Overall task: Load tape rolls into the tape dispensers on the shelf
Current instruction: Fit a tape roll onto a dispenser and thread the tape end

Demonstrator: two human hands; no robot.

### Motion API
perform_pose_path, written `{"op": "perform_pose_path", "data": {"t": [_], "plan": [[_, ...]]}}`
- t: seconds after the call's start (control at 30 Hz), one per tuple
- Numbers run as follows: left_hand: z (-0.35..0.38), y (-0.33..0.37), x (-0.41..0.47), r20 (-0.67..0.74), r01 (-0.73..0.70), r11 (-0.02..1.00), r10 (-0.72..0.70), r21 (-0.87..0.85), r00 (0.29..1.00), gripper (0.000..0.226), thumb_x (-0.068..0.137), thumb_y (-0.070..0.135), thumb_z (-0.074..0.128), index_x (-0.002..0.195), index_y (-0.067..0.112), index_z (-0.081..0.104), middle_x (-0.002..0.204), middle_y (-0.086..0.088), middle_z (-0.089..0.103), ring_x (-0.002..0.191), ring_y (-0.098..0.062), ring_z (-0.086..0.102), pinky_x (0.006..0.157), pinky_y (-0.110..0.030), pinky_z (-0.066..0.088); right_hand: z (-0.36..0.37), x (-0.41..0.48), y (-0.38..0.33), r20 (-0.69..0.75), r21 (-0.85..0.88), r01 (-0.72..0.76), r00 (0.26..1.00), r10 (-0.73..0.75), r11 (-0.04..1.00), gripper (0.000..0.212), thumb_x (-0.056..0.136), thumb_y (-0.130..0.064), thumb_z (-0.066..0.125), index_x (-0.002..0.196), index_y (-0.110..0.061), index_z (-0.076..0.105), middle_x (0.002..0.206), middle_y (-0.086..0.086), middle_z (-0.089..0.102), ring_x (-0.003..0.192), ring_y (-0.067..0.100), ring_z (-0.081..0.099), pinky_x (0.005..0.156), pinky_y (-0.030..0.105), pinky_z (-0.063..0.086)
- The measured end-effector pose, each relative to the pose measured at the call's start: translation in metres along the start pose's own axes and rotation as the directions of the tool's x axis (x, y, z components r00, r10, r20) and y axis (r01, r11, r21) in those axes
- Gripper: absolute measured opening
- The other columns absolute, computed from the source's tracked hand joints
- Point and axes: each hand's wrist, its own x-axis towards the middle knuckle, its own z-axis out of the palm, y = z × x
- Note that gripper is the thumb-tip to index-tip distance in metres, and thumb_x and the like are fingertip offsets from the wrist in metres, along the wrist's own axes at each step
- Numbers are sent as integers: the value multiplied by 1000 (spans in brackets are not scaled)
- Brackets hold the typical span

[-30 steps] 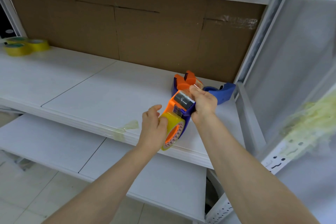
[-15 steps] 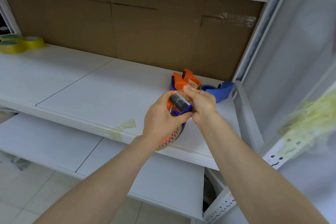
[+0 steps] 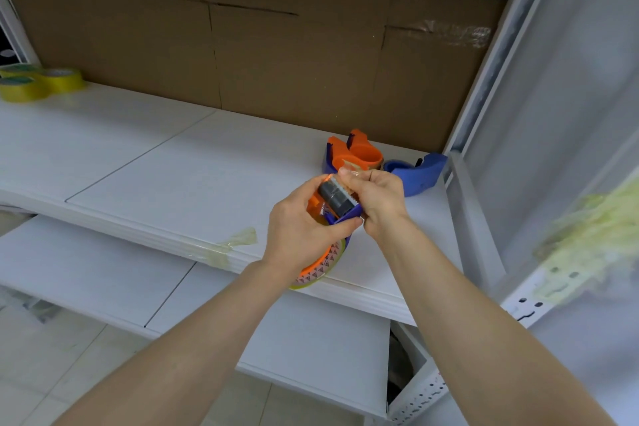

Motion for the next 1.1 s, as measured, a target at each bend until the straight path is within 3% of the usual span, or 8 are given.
{"op": "perform_pose_path", "data": {"t": [0.2, 0.43, 0.53, 0.6, 0.77, 0.87, 1.03, 1.1], "plan": [[2, 0, 3, -30, 29, 1000, -30, -10, 999, 65, 67, 39, 80, 124, 27, 52, 97, 19, 52, 82, 3, 51, 74, -1, 36, 0, -1, 0, -50, 35, -70, 996, 72, 997, 12, 76, -9, 75, 80, -10, 63, 88, 12, 70, 83, 28, 69, 81, 47, 57], [3, -5, 11, -74, 106, 992, -111, -70, 991, 54, 64, 40, 83, 111, 29, 59, 94, 18, 59, 86, -3, 58, 78, -11, 46, -2, -11, 12, -139, 390, -218, 946, 291, 895, 18, 76, 3, 70, 88, -3, 58, 74, 13, 62, 65, 22, 66, 64, 36, 60], [-9, -20, 25, -229, 216, 939, -280, -270, 932, 41, 58, 37, 87, 90, 23, 67, 83, 11, 69, 79, -7, 66, 82, -32, 56, -20, -14, 50, -159, 601, -233, 902, 400, 765, 21, 83, 13, 55, 101, 3, 54, 54, 9, 46, 50, 17, 50, 79, 42, 58], [-12, -20, 27, -198, 199, 955, -243, -219, 950, 51, 57, 36, 87, 102, 24, 67, 88, 11, 69, 83, -6, 65, 84, -31, 55, -23, -19, 55, -125, 607, -223, 921, 369, 763, 12, 85, 11, 55, 92, 2, 55, 43, 4, 44, 41, 14, 50, 84, 43, 56], [-3, -12, 22, -103, 161, 983, -169, -84, 980, 67, 63, 37, 84, 122, 25, 55, 98, 14, 60, 93, -5, 58, 82, -20, 48, -22, 3, 28, -156, 293, -174, 962, 226, 940, 18, 82, -14, 71, 95, -9, 59, 82, 6, 68, 78, 21, 71, 78, 32, 58], [-7, -17, 27, -46, 131, 991, -130, 26, 990, 69, 68, 45, 78, 126, 27, 46, 107, 12, 59, 98, -7, 55, 84, -24, 49, -32, 9, 36, -93, 158, -228, 965, 244, 961, 16, 77, -19, 76, 81, -11, 61, 76, 7, 64, 86, 22, 70, 83, 32, 56], [-5, -11, 19, 12, 54, 929, -63, 365, 998, 76, 75, 73, 50, 138, 36, 31, 128, 1, 52, 112, -18, 54, 83, -31, 45, -31, -2, 48, -28, 222, -163, 985, 173, 961, 4, 87, -13, 62, 90, -11, 64, 77, 4, 61, 98, 25, 67, 87, 32, 51], [-5, -9, 17, 16, 97, 918, -112, 384, 994, 68, 82, 72, 37, 142, 43, 24, 125, -4, 54, 113, -24, 54, 91, -38, 43, -26, -8, 51, 75, 238, -78, 995, 62, 968, 26, 82, -1, 55, 105, -10, 61, 90, 6, 64, 100, 23, 63, 86, 32, 50]]}}
